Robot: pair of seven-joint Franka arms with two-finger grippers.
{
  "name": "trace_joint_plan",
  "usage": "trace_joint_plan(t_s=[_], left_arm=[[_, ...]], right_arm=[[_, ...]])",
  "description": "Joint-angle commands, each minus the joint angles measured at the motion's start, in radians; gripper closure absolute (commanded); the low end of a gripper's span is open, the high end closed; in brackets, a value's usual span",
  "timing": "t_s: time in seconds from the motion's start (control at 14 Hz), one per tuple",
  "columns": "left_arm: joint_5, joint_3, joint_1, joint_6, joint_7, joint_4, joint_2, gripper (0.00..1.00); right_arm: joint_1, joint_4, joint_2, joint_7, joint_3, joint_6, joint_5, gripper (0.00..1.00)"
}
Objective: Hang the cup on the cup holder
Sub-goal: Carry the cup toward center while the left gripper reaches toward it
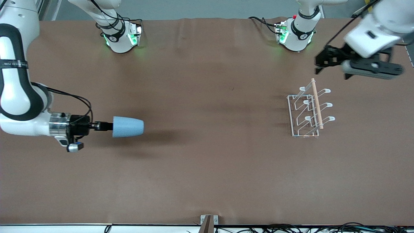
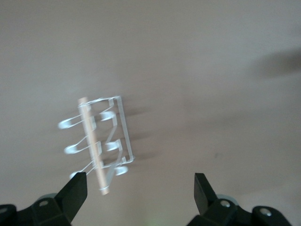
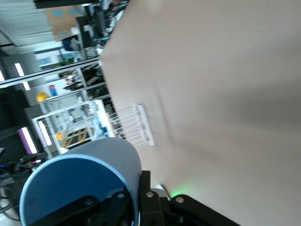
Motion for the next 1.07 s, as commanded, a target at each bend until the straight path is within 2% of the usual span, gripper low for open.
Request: trace_joint_plan(t_s=[0.0, 0.14, 0.36, 0.64, 0.86, 1.0], left_arm=[[0.001, -0.072, -0.024, 0.02, 0.002, 0.098, 0.071, 0.0], [0.002, -0.141, -0.03, 0.032, 0.002, 0.164, 0.134, 0.0], [0.002, -0.243, -0.031, 0.113, 0.002, 0.217, 0.214, 0.0], [0.004, -0.264, -0.072, 0.205, 0.004, 0.218, 0.269, 0.0], [0.01, -0.264, -0.115, 0.294, 0.004, 0.218, 0.318, 0.0], [0.01, -0.264, -0.138, 0.354, 0.004, 0.217, 0.353, 0.0]], right_arm=[[0.042, -0.041, -0.01, -0.012, -0.004, 0.0, 0.159, 1.0], [0.077, -0.042, -0.001, -0.01, -0.004, 0.0, 0.244, 1.0], [0.119, -0.038, 0.037, -0.006, -0.004, -0.026, 0.296, 1.0], [0.149, -0.034, 0.102, -0.007, 0.004, -0.063, 0.367, 1.0], [0.148, -0.019, 0.136, -0.012, 0.07, -0.057, 0.381, 1.0], [0.154, -0.009, 0.156, -0.013, 0.082, -0.055, 0.381, 0.99]])
